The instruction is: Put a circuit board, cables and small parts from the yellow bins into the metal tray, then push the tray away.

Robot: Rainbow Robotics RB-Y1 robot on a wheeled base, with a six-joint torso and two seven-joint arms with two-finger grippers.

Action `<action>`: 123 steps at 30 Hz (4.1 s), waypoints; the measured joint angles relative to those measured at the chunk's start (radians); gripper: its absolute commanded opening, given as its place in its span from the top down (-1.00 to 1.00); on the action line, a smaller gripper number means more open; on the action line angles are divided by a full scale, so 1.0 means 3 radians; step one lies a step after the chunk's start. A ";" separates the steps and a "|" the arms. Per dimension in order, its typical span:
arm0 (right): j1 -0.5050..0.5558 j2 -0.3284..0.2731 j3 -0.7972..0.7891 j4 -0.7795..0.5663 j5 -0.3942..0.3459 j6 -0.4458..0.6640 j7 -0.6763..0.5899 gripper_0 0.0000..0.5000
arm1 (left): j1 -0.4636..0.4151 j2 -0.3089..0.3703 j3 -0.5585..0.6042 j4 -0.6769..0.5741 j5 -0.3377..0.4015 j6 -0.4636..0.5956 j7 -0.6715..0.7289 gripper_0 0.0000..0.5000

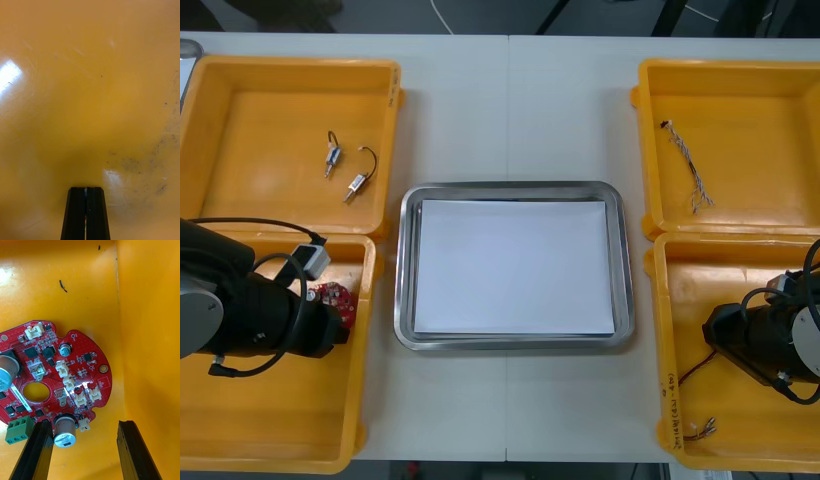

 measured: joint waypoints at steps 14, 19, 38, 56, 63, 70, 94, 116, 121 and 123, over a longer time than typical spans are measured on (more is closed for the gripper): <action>0.0003 0.0000 -0.0073 -0.0129 -0.0004 0.0010 0.0000 1.00 | 0.0000 0.0000 -0.0007 0.0083 -0.0017 -0.0024 0.0000 -1.00; 0.0003 -0.0001 -0.0170 -0.0296 -0.0012 0.0105 0.0001 1.00 | 0.0000 0.0000 -0.0007 0.0088 -0.0020 -0.0034 0.0000 -1.00; -0.0028 -0.0317 -0.0561 -0.0684 -0.0368 0.0671 0.0062 1.00 | 0.0000 -0.0001 -0.0007 0.0089 -0.0017 -0.0069 0.0000 -1.00; -0.0331 -0.0557 -0.0900 -0.0432 -0.0540 0.0894 0.0270 1.00 | 0.0004 -0.0001 -0.0007 0.0090 -0.0009 -0.0069 0.0000 -0.04; -0.0443 -0.0578 -0.0941 -0.0216 -0.0533 0.0892 0.0270 1.00 | 0.0007 -0.0001 -0.0007 0.0090 -0.0009 -0.0069 0.0000 1.00; -0.0455 -0.0618 -0.0942 -0.0063 -0.0505 0.0798 0.0271 1.00 | 0.0008 -0.0001 -0.0007 0.0090 -0.0010 -0.0069 0.0000 1.00; -0.0493 -0.0716 -0.0943 0.0150 -0.0465 0.0705 0.0460 1.00 | 0.0034 -0.0001 0.0594 -0.0243 0.0180 0.0707 0.0000 1.00; -0.0500 -0.0718 -0.0999 0.0152 -0.0497 0.0706 0.0472 -1.00 | -0.0274 -0.0001 0.1312 -0.0537 0.0616 0.1618 0.0000 1.00; -0.0501 -0.0718 -0.1044 0.0152 -0.0542 0.0722 0.0499 -1.00 | -0.0297 -0.0001 0.1312 -0.0537 0.0616 0.1618 0.0000 1.00; -0.0501 -0.0718 -0.1062 0.0152 -0.0556 0.0724 0.0573 -1.00 | -0.0297 -0.0001 0.1312 -0.0537 0.0616 0.1619 0.0000 1.00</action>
